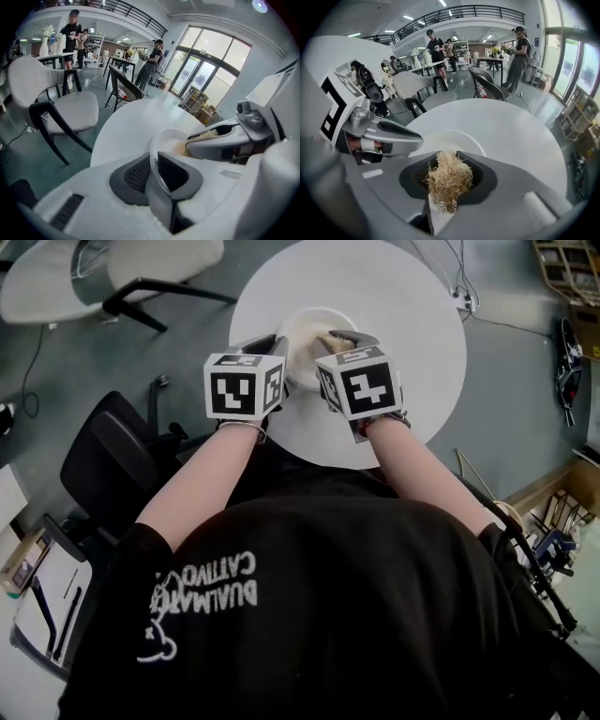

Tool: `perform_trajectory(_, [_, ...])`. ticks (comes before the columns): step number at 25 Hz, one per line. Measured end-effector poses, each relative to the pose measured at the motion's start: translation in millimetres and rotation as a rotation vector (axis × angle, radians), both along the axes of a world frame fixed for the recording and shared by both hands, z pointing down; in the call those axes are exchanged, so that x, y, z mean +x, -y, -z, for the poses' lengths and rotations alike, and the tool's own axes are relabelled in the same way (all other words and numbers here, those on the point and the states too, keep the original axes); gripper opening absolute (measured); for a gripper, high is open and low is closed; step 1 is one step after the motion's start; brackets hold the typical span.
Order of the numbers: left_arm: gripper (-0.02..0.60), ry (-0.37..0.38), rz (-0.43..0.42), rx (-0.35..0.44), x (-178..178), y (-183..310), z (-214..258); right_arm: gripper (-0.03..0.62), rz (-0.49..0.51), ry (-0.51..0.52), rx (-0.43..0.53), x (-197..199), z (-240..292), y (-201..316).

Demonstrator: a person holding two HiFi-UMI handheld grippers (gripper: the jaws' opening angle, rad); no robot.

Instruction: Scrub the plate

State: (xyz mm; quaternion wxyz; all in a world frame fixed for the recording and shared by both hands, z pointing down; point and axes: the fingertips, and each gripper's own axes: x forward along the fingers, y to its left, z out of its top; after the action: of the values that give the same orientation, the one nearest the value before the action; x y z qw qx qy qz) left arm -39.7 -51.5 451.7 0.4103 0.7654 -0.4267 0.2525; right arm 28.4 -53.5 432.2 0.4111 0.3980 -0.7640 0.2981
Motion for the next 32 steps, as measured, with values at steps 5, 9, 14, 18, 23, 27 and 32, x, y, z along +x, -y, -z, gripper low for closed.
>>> perform_trajectory(5, [0.052,-0.019,-0.006,-0.012,0.6,0.7,1.9,0.091,-0.037,-0.061,0.012,24.4,0.6,1.3])
perform_trajectory(9, [0.052,-0.022,-0.006,-0.019,0.0,0.6,1.4,0.091,-0.066,-0.104,0.017,43.2,-1.5,1.3])
perform_trajectory(14, [0.053,-0.013,-0.035,-0.013,-1.3,-0.5,-1.7,0.094,-0.095,-0.129,0.011,59.2,-3.4,1.6])
perform_trajectory(18, [0.054,-0.01,-0.039,-0.011,-1.4,-0.8,-2.2,0.095,-0.082,-0.157,0.024,63.9,-1.1,-0.3])
perform_trajectory(23, [0.052,-0.01,-0.037,-0.013,-2.9,-0.6,-4.5,0.095,-0.102,-0.163,0.038,72.2,0.0,0.4])
perform_trajectory(27, [0.052,-0.009,-0.038,-0.012,-3.3,-0.5,-4.3,0.095,-0.113,-0.174,0.036,77.2,0.8,-1.6])
perform_trajectory(32, [0.052,-0.007,-0.037,-0.011,-2.7,-1.2,-3.5,0.094,-0.137,-0.186,0.027,88.6,0.4,-5.1])
